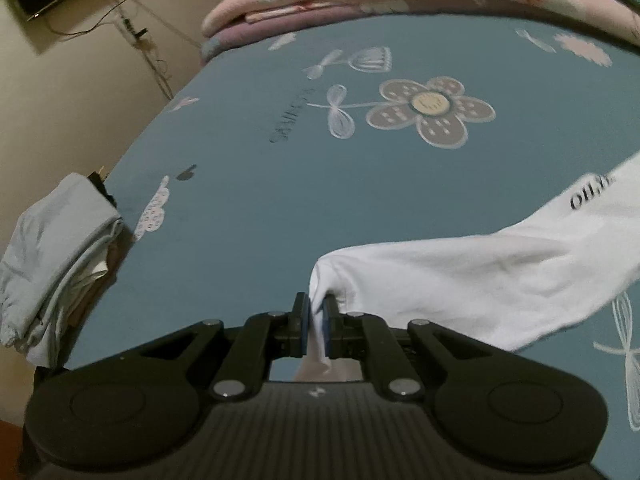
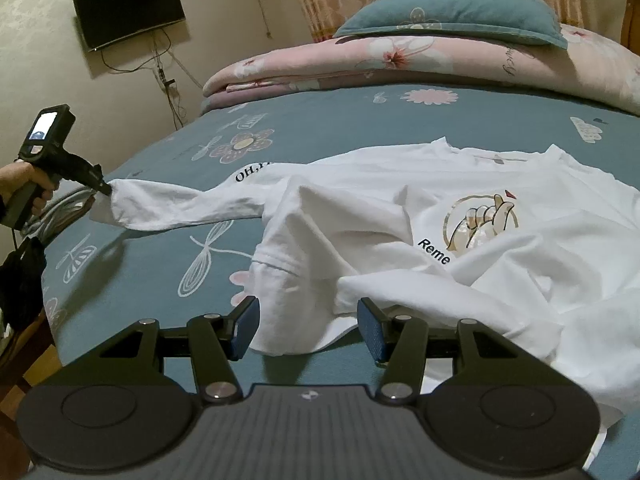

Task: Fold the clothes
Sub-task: 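Stretch the 'OH,YES!' sleeve straight out from the shirt body with the left tool, then open the left tool and lay the sleeve flat on the sheet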

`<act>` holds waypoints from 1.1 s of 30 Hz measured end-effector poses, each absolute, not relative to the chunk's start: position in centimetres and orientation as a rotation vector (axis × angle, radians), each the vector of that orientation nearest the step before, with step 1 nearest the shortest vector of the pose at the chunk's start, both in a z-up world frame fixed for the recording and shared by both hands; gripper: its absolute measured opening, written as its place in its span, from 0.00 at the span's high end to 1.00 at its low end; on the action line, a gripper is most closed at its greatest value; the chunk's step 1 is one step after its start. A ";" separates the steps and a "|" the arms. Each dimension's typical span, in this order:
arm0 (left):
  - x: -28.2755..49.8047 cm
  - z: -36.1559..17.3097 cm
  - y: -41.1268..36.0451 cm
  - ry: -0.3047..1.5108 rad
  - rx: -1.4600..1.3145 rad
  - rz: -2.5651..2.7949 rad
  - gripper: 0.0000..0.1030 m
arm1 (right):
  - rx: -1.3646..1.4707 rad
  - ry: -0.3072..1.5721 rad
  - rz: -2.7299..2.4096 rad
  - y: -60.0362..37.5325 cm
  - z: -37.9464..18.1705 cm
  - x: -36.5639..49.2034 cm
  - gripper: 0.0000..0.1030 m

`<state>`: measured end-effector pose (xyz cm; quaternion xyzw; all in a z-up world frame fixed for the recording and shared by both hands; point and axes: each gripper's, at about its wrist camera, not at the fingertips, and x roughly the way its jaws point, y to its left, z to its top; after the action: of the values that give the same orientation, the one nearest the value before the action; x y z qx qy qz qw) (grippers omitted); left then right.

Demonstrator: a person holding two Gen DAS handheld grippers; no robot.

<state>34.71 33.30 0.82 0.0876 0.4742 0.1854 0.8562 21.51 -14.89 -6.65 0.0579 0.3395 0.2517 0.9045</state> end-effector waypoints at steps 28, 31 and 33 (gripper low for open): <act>38.2 -0.4 31.6 0.963 0.145 0.285 0.83 | 0.129 0.722 0.545 -14.8 -7.2 21.4 0.43; 40.1 -0.3 27.0 0.949 0.137 0.098 0.77 | 0.125 0.716 0.569 -14.8 -7.1 21.1 0.43; 41.5 -0.5 24.1 0.941 0.118 -0.015 0.72 | 0.120 0.704 0.579 -14.9 -6.9 21.0 0.43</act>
<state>41.48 24.10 -0.51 0.0567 0.4530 -0.0070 0.8897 20.97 -14.90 -6.85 0.0581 0.3399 0.2793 0.8962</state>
